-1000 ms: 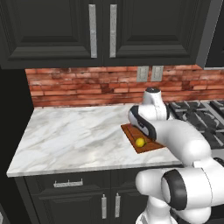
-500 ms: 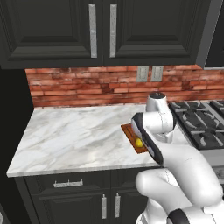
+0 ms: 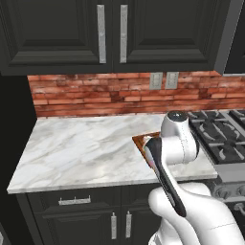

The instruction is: Retrieve a lemon from the fridge and place it on the cutting board with the fish.

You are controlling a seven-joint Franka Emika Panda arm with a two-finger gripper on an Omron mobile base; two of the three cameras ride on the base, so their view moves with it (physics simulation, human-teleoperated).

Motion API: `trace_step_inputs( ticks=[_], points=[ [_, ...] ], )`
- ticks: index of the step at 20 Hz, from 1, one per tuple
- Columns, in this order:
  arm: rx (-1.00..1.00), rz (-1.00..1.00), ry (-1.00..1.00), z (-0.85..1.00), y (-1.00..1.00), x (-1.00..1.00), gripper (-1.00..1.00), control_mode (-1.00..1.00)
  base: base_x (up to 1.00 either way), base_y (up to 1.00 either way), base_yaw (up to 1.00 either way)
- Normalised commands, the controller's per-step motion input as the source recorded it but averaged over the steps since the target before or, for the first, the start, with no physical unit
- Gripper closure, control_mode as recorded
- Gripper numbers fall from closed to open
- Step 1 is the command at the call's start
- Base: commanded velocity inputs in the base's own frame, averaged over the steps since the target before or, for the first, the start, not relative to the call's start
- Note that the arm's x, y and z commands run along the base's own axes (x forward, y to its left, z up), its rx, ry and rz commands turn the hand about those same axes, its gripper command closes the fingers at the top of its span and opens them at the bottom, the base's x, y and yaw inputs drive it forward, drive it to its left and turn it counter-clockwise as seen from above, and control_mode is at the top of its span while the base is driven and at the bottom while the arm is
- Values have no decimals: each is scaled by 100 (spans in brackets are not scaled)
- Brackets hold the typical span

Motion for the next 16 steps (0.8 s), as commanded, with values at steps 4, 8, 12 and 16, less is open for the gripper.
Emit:
trace_step_inputs(
  ticks=[4,8,12,16],
  points=[
    [-15,54,0,25,32,-25,-100,-100,0,0,0],
    [-15,55,0,29,23,-28,-100,-100,0,0,0],
    [-9,35,0,25,16,-43,-100,-100,0,0,0],
    [-1,14,-1,24,4,-54,-100,-100,0,0,0]
  ],
)
